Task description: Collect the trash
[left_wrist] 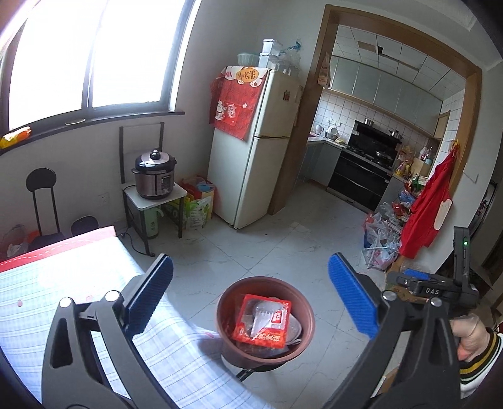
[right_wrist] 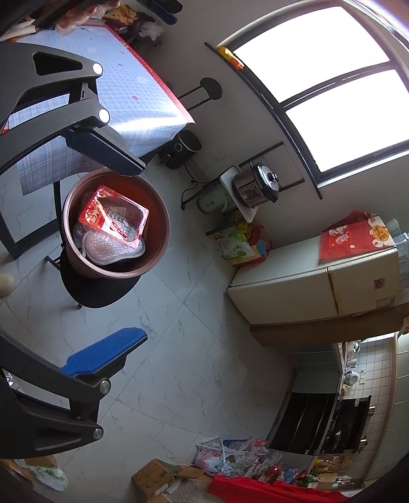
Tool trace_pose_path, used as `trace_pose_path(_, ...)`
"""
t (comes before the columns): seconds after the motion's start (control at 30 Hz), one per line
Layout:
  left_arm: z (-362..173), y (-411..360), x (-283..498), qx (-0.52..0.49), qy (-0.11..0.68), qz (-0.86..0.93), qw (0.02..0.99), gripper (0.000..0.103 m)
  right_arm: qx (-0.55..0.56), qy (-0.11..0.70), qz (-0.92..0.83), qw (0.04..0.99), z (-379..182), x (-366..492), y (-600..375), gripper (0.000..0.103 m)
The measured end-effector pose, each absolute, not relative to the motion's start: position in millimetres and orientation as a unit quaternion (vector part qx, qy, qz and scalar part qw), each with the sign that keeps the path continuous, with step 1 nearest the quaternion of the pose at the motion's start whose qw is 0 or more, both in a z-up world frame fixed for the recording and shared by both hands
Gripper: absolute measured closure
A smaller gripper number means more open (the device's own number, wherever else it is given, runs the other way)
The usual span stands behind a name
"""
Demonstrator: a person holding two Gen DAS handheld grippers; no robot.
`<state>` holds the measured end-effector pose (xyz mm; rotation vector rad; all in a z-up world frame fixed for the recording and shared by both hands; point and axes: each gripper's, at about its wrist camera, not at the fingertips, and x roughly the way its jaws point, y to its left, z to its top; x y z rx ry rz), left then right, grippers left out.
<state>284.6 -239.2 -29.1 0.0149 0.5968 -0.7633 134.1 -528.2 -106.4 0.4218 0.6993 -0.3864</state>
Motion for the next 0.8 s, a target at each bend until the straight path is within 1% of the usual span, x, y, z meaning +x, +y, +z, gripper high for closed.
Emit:
trace_pose_path(0.63,-8.1,-20.8,253.1,-0.043,0.296,-0.233,0.925,0.006,0.113,0.312,-0.122,0.935,-33.8,144.4,-349.4,0.006)
trace_pose_path(0.8,-8.2,20.9,241.4,-0.029,0.293,-0.181,0.938,0.006,0.101,0.308,-0.104,0.94,-26.7,149.0,-318.1,0.006)
